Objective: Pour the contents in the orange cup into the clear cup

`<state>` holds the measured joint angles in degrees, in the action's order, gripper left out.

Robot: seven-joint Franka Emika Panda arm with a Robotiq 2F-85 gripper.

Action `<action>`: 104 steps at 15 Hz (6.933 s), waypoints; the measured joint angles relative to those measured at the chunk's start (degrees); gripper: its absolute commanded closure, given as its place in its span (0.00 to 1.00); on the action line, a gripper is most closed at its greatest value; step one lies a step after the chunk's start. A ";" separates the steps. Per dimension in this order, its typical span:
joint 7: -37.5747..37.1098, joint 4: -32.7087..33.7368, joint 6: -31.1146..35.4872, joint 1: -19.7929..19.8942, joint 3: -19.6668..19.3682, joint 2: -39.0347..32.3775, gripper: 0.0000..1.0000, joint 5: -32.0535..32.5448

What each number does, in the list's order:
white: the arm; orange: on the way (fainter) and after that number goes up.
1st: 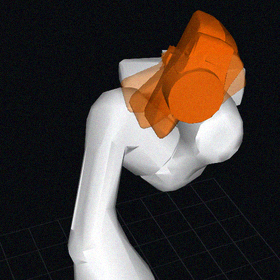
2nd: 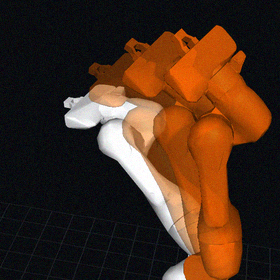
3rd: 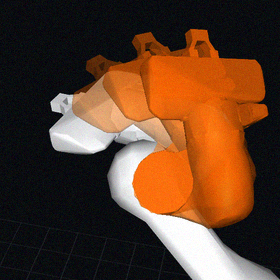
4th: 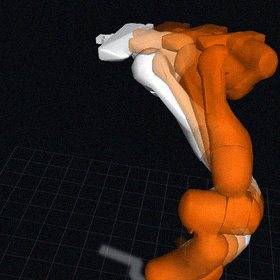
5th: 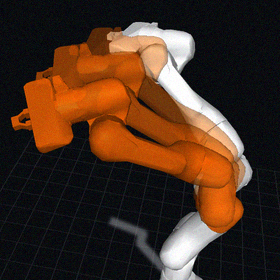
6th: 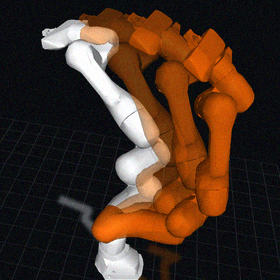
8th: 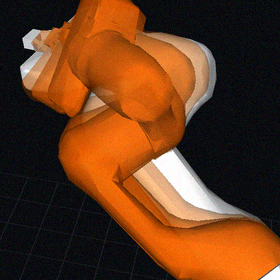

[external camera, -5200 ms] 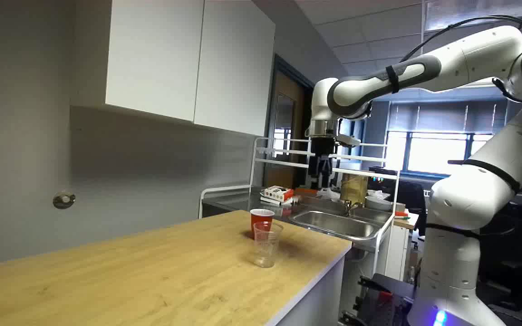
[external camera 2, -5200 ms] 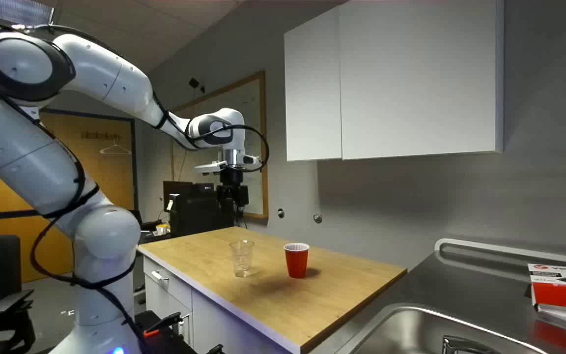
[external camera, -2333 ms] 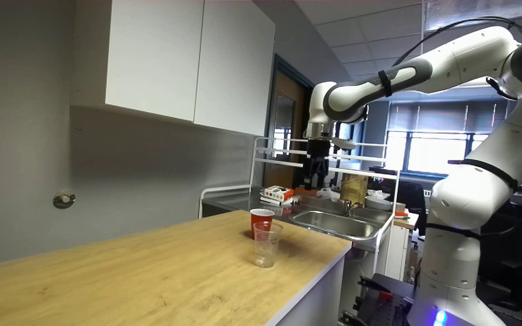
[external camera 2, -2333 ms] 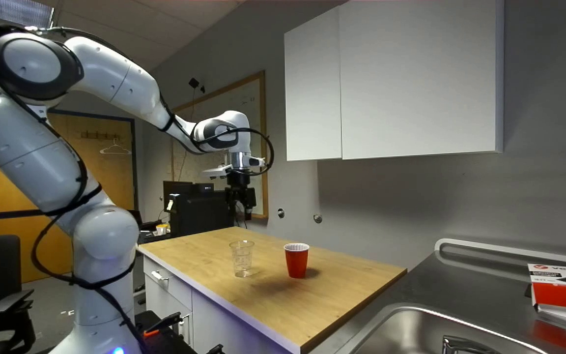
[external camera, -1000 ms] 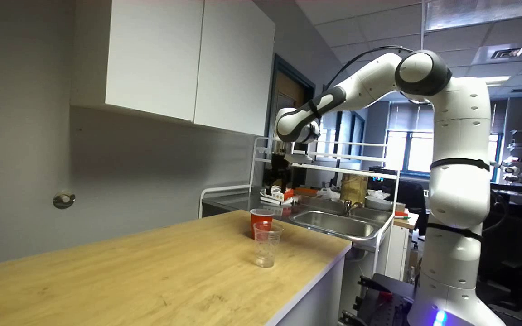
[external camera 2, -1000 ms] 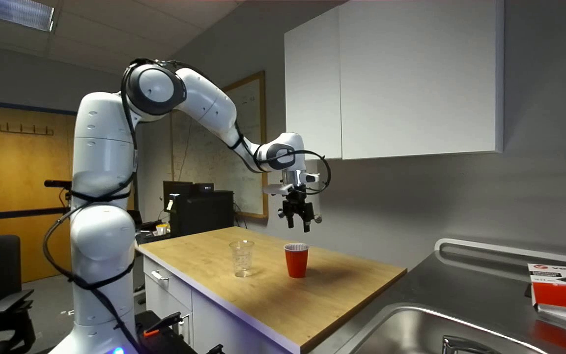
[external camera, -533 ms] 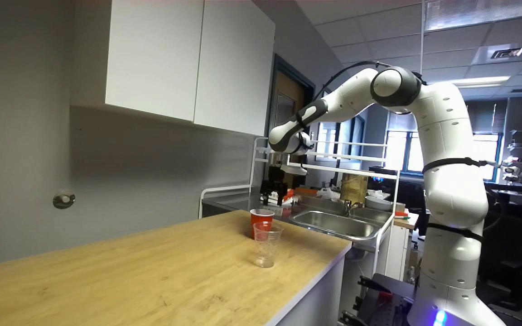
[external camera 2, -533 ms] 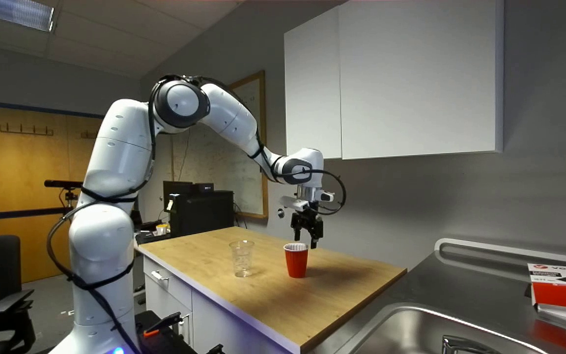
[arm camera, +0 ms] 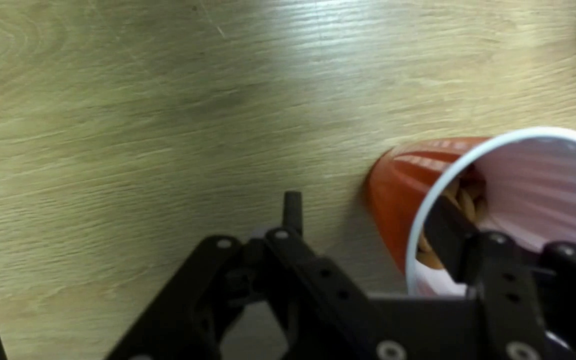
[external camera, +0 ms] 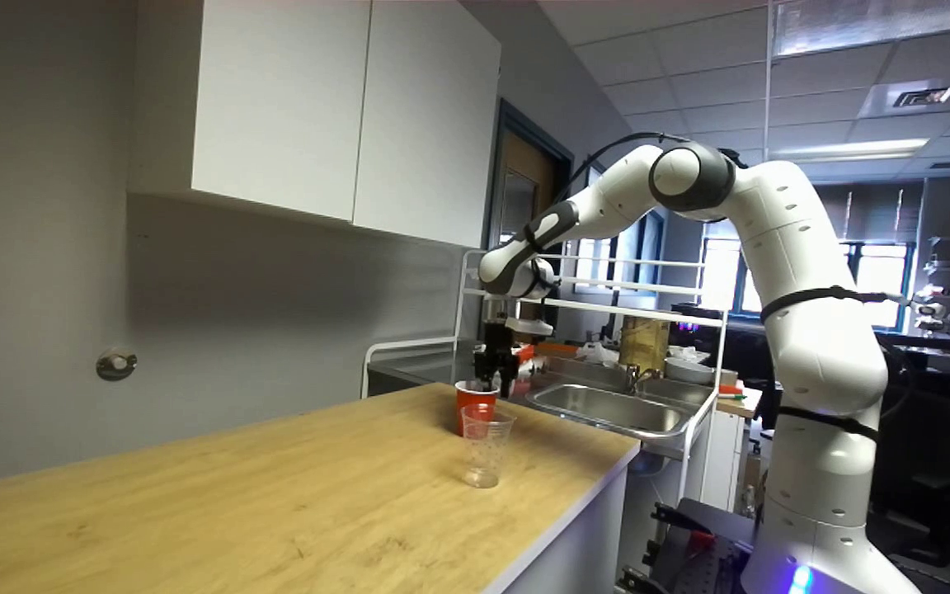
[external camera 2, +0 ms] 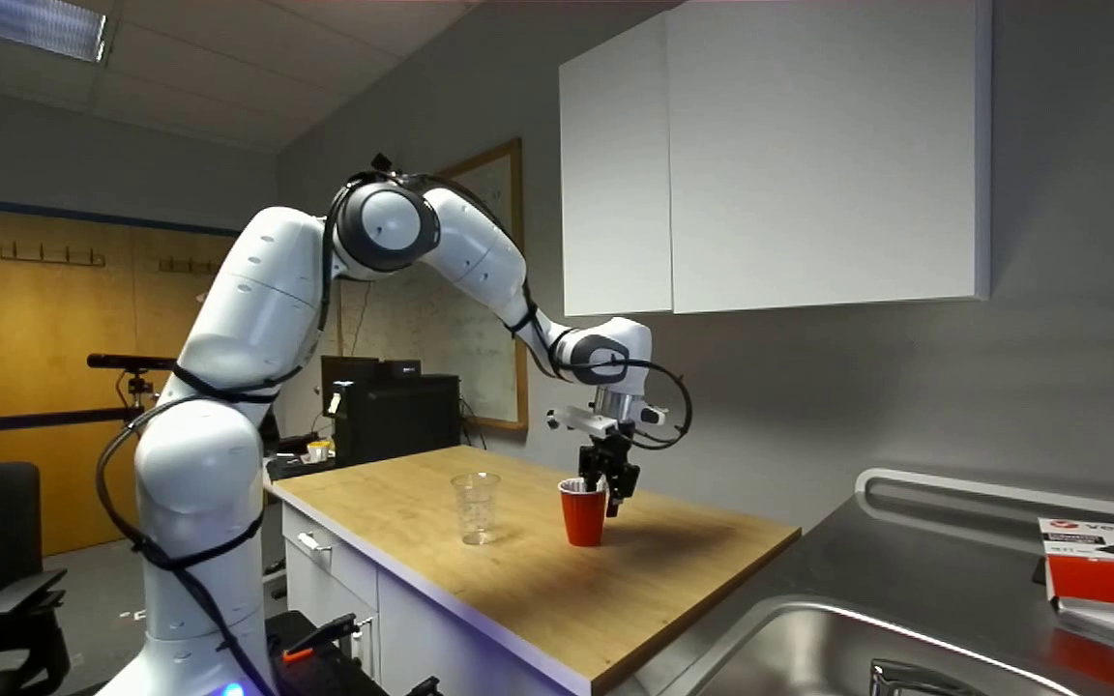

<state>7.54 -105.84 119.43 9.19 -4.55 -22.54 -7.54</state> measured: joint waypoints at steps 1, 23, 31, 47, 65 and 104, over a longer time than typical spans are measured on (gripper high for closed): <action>0.00 0.43 -0.44 0.04 0.00 -0.44 0.73 0.00; -18.31 -13.74 -5.03 -6.38 0.09 18.49 0.96 16.73; -33.89 -28.69 -9.87 -10.16 7.58 35.14 0.96 27.30; -81.85 -30.44 -15.11 -14.92 23.38 33.99 0.96 53.52; -107.12 -23.46 -42.21 -30.83 26.94 17.96 0.96 68.60; -124.86 -19.77 -67.12 -34.30 26.38 5.40 0.96 73.29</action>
<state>-117.32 -125.61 52.30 -25.11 21.84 -17.15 65.75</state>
